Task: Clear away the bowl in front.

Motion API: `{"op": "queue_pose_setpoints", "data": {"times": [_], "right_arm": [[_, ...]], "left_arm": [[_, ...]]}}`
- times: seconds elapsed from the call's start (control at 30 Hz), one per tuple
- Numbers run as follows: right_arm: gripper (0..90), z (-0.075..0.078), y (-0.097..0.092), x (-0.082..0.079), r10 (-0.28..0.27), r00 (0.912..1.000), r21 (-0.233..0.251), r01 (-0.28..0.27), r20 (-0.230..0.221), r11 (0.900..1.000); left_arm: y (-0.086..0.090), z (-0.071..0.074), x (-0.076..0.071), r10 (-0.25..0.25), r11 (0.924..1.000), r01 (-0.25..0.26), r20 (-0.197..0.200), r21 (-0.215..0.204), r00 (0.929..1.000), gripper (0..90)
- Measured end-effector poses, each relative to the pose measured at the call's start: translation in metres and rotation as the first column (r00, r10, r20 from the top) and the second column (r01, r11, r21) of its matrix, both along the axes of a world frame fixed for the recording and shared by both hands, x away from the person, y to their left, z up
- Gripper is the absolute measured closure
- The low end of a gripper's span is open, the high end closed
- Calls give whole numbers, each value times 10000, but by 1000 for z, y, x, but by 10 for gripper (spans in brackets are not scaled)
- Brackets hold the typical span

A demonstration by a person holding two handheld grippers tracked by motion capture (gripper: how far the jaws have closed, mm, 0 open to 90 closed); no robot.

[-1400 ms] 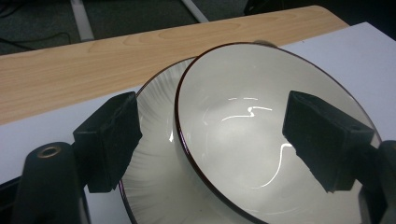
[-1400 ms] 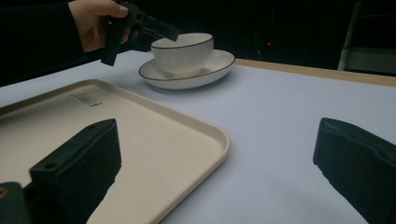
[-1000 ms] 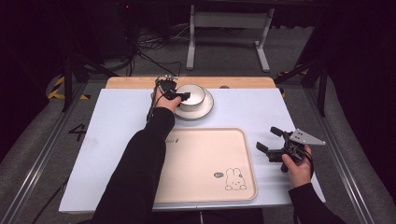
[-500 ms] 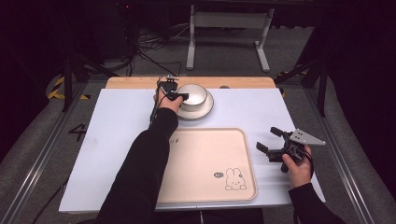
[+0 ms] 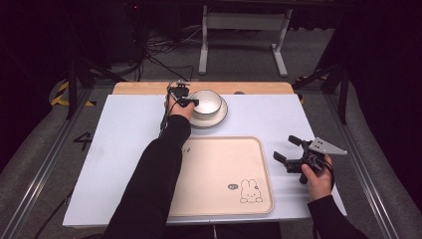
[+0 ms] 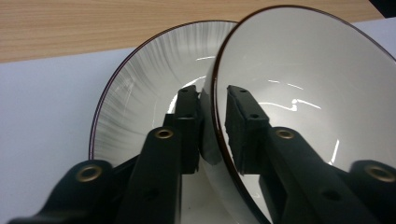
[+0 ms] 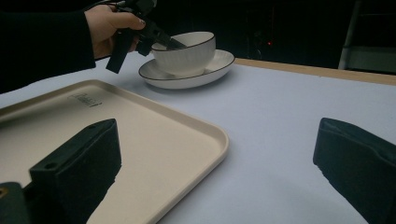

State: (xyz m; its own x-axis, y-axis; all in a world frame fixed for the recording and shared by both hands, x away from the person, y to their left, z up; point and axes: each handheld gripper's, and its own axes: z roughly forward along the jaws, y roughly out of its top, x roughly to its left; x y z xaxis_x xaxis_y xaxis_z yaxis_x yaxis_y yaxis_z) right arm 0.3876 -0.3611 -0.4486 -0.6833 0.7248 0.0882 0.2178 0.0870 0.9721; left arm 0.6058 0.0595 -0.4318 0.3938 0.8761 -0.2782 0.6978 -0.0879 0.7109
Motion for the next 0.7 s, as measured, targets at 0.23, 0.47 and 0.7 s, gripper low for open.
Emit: {"op": "queue_pose_setpoints", "data": {"times": [0.23,0.47,0.7], "right_arm": [[14,1,-2,-1,-76,10000,42,75,36,10000],[14,1,-2,-1,-87,9999,20,86,51,10000],[14,1,-2,-1,-78,9999,18,78,67,10000]], "left_arm": [[-3,1,-1,71,10000,-71,88,-24,9999,797],[-3,1,-1,133,9999,-133,100,-5,9999,800],[-1,5,-3,20,10000,-20,88,-38,10000,811]]}}
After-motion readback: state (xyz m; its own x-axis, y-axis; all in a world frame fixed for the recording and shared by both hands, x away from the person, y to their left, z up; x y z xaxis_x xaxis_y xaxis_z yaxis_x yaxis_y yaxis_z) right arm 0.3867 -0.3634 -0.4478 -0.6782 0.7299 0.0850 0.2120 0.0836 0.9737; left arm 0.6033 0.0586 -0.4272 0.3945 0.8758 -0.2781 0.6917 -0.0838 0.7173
